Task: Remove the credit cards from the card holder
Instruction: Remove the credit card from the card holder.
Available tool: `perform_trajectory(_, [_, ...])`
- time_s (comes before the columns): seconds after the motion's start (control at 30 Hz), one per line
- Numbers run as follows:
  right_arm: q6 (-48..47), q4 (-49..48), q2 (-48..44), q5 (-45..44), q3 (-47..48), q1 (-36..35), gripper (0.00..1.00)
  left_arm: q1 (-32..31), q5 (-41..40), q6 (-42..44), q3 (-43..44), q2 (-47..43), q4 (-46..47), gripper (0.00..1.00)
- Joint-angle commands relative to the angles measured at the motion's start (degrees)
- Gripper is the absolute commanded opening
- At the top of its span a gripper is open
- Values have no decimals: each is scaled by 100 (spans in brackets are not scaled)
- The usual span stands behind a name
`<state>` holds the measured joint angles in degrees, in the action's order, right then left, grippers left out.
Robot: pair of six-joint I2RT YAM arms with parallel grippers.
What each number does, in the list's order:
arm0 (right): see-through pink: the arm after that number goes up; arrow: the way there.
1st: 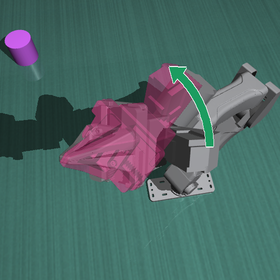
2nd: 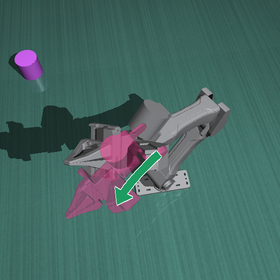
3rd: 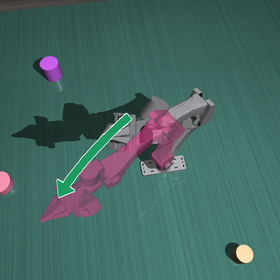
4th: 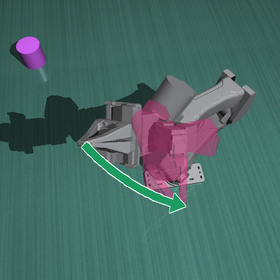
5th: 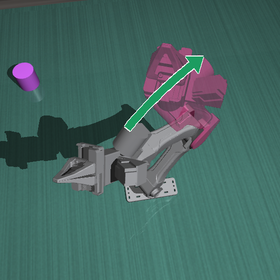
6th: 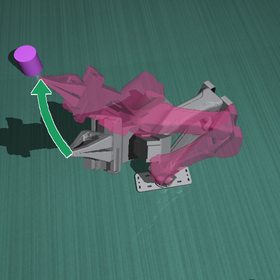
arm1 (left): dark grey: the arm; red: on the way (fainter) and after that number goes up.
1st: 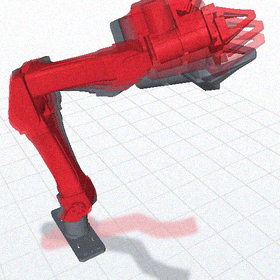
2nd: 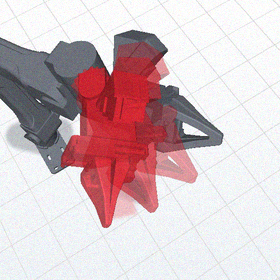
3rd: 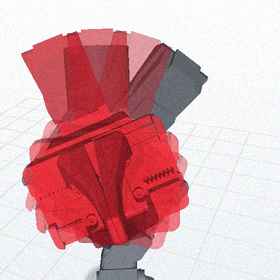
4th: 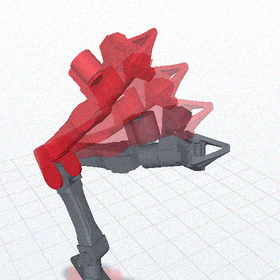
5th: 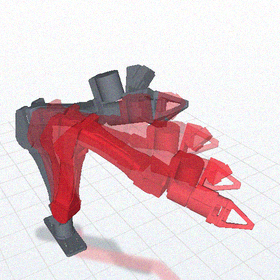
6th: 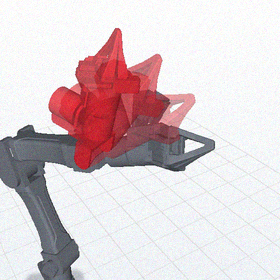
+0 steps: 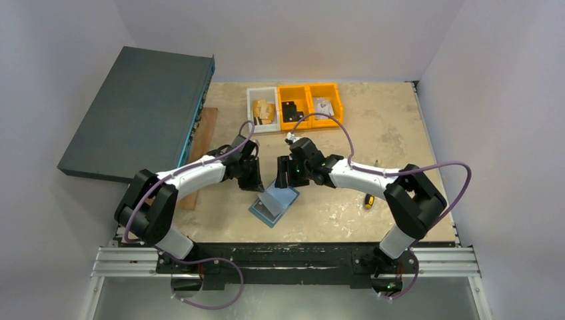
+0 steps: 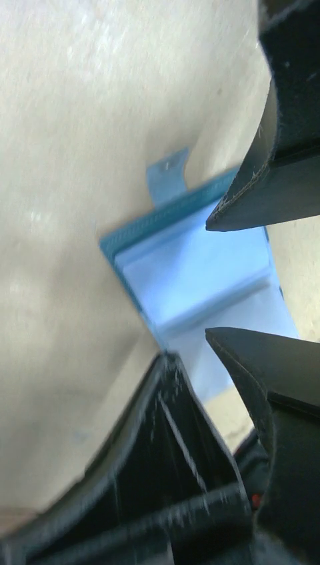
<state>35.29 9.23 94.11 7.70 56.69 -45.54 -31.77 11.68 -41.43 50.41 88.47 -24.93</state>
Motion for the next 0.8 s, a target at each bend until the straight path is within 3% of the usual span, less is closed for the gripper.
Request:
perform_trajectory(0.0, [-278,162,87,-584,-238,172,55,5,254,-158,248,93,52,0])
perform_trajectory(0.27, [-312,-165,465,-472,-439,265,48,12,327,-316,394,234,-3,0])
perform_trajectory(0.77, [875,-568,-442,-25,-1604,130,44,-198,449,-680,1201,1037,-99,0])
